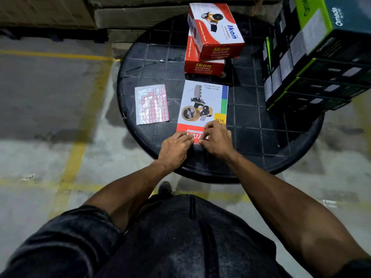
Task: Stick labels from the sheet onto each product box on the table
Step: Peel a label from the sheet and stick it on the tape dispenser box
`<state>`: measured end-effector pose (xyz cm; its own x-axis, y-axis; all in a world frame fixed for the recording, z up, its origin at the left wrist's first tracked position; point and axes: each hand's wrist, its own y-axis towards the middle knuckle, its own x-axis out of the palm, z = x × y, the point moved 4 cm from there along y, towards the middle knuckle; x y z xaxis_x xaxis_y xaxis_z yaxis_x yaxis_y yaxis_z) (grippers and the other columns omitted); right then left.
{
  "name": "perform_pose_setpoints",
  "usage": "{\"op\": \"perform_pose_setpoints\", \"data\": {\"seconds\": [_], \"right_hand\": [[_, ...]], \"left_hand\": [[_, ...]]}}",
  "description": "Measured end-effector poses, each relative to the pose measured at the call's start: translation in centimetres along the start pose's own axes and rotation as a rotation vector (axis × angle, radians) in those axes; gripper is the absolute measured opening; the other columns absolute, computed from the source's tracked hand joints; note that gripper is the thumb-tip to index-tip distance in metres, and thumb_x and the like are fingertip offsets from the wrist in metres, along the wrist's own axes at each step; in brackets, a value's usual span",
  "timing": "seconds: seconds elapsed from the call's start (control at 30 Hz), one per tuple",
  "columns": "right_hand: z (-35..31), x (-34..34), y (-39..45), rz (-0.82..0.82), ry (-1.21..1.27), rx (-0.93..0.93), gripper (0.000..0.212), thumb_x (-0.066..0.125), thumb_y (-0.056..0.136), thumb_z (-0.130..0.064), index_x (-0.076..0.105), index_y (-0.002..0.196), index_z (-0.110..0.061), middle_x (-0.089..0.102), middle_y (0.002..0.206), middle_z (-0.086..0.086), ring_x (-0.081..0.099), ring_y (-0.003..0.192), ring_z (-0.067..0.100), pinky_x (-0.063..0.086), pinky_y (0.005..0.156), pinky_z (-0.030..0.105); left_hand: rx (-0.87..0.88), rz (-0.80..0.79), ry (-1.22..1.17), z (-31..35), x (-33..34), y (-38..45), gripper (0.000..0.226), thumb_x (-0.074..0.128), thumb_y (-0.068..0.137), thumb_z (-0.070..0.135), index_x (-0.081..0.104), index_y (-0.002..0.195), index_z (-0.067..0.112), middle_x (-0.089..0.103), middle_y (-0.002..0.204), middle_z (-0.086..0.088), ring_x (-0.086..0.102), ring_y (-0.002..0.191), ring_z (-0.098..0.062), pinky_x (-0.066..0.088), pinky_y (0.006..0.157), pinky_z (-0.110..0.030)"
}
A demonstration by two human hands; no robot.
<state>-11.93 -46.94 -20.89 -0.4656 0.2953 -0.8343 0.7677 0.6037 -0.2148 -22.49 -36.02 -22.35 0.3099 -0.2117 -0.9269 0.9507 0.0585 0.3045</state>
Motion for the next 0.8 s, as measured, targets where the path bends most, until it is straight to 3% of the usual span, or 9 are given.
{"op": "perform_pose_setpoints", "data": {"seconds": [0.17,0.27,0.43,0.53,0.63,0.8], "right_hand": [[-0.5,-0.7,0.9,-0.036,0.009,0.115,0.020,0.083,0.068,-0.019,0.066,0.065,-0.029,0.053,0.106,-0.006,0.047,0.110,0.017,0.040,0.096,0.033],[-0.3,-0.9,1.7,-0.059,0.035,0.158,0.025,0.085,0.063,-0.016,0.065,0.059,-0.030,0.052,0.093,-0.008,0.054,0.100,0.016,0.050,0.087,0.034],[0.2,-0.5,2.5,-0.068,0.068,0.176,0.024,0.086,0.067,-0.019,0.065,0.061,-0.030,0.056,0.095,-0.009,0.057,0.096,0.014,0.050,0.085,0.034],[0.3,-0.6,2.1,-0.111,0.042,0.092,0.025,0.087,0.065,-0.036,0.064,0.070,-0.033,0.052,0.102,-0.003,0.049,0.099,0.016,0.043,0.081,0.031],[0.3,-0.6,1.9,-0.094,-0.025,0.069,0.027,0.087,0.068,-0.038,0.064,0.082,-0.030,0.046,0.104,-0.002,0.041,0.102,0.016,0.042,0.087,0.034],[0.0,-0.1,2.1,0.002,0.026,0.118,0.028,0.085,0.070,-0.028,0.057,0.065,-0.032,0.052,0.100,-0.003,0.051,0.100,0.018,0.047,0.090,0.040]], "left_hand": [[-0.013,-0.020,0.006,-0.2,0.4,0.0,0.027,0.082,0.069,0.005,0.077,0.095,0.008,0.074,0.100,-0.001,0.067,0.095,-0.024,0.057,0.070,-0.029],[-0.010,-0.033,-0.001,-0.2,0.3,0.0,0.029,0.082,0.068,0.005,0.076,0.096,0.009,0.074,0.101,-0.001,0.067,0.095,-0.024,0.058,0.071,-0.029],[-0.002,-0.025,-0.009,-0.1,0.0,0.1,0.029,0.084,0.067,0.007,0.077,0.094,0.009,0.074,0.099,-0.001,0.067,0.093,-0.023,0.056,0.069,-0.028],[0.000,-0.010,-0.009,0.0,-0.2,0.1,0.027,0.084,0.067,0.006,0.077,0.093,0.008,0.074,0.098,-0.001,0.067,0.093,-0.023,0.056,0.069,-0.027],[0.006,-0.007,-0.009,0.0,-0.2,0.1,0.026,0.084,0.067,0.007,0.077,0.093,0.008,0.074,0.098,-0.002,0.067,0.093,-0.024,0.056,0.069,-0.028],[-0.007,-0.023,-0.001,0.1,-0.1,0.1,0.026,0.083,0.069,0.007,0.077,0.094,0.007,0.074,0.099,-0.003,0.067,0.095,-0.024,0.057,0.070,-0.030]]}}
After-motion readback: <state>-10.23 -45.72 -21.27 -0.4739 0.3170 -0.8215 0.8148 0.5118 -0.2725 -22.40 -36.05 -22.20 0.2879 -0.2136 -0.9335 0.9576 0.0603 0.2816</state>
